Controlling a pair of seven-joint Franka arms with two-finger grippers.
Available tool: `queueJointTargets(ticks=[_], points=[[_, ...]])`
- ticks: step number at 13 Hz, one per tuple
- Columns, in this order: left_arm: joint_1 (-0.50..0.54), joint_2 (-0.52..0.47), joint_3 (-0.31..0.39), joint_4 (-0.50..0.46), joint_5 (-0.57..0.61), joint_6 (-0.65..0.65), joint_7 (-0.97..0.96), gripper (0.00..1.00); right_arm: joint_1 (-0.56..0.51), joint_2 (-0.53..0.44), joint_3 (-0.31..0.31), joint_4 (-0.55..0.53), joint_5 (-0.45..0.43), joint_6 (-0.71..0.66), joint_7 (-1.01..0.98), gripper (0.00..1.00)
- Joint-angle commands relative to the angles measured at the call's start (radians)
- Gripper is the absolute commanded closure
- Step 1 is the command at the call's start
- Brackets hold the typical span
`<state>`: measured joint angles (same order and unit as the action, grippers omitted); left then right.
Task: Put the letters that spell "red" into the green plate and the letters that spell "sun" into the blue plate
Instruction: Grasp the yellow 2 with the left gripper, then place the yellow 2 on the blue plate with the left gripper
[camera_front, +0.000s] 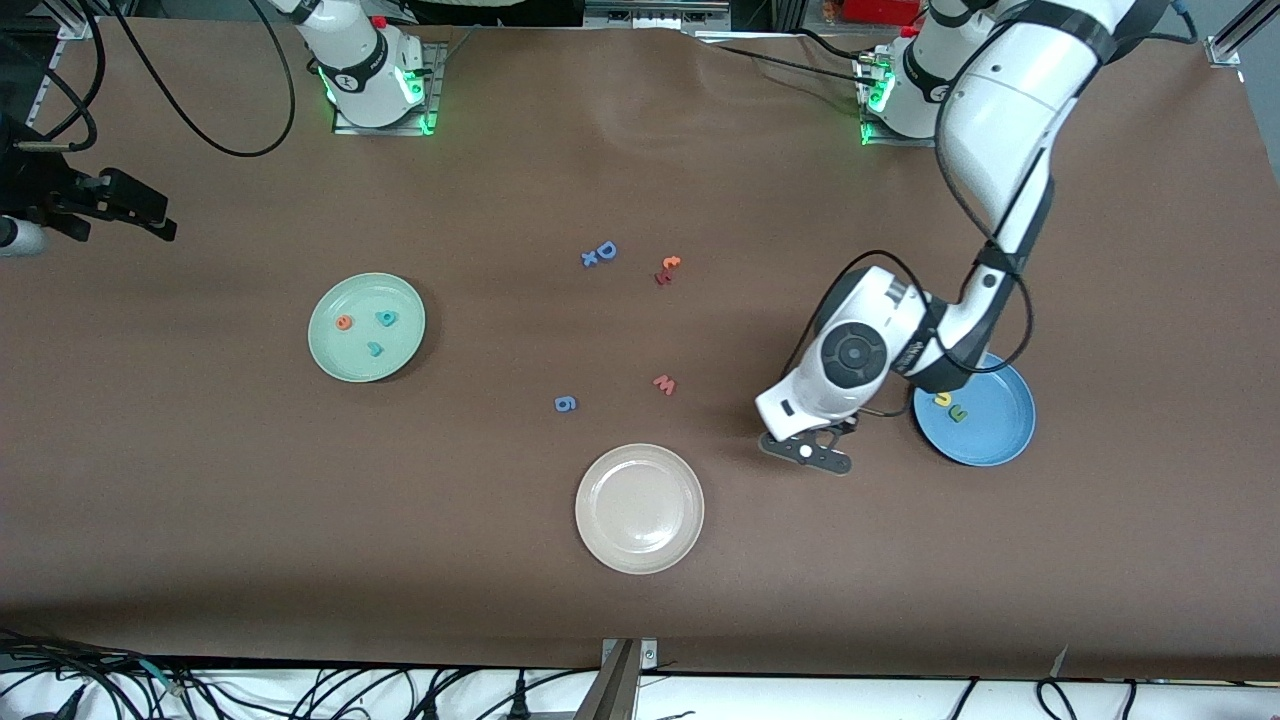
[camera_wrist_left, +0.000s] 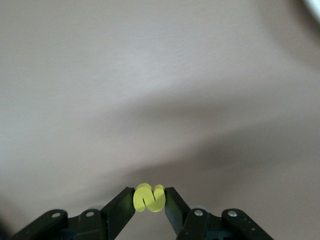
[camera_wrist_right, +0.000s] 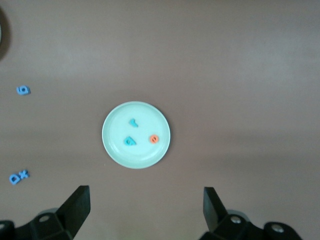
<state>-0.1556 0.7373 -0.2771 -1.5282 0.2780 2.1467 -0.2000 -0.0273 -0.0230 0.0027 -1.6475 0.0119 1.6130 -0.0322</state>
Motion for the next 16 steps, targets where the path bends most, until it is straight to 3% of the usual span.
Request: queueJointTargets(ticks=[1, 7, 16], points=[[0.065, -0.059, -0.011, -0.029, 0.024, -0.074, 0.152, 0.89, -0.008, 0.005, 0.01, 0.002, -0.007, 0.054, 0.014, 0.0], [0.266, -0.085, -0.013, -0.056, 0.024, -0.082, 0.519, 0.89, -0.008, 0.003, 0.008, 0.008, -0.006, 0.015, 0.083, 0.0], [0.392, -0.056, -0.011, -0.109, 0.026, -0.08, 0.614, 0.88, -0.008, 0.008, 0.008, 0.008, -0.001, 0.015, 0.089, 0.0]])
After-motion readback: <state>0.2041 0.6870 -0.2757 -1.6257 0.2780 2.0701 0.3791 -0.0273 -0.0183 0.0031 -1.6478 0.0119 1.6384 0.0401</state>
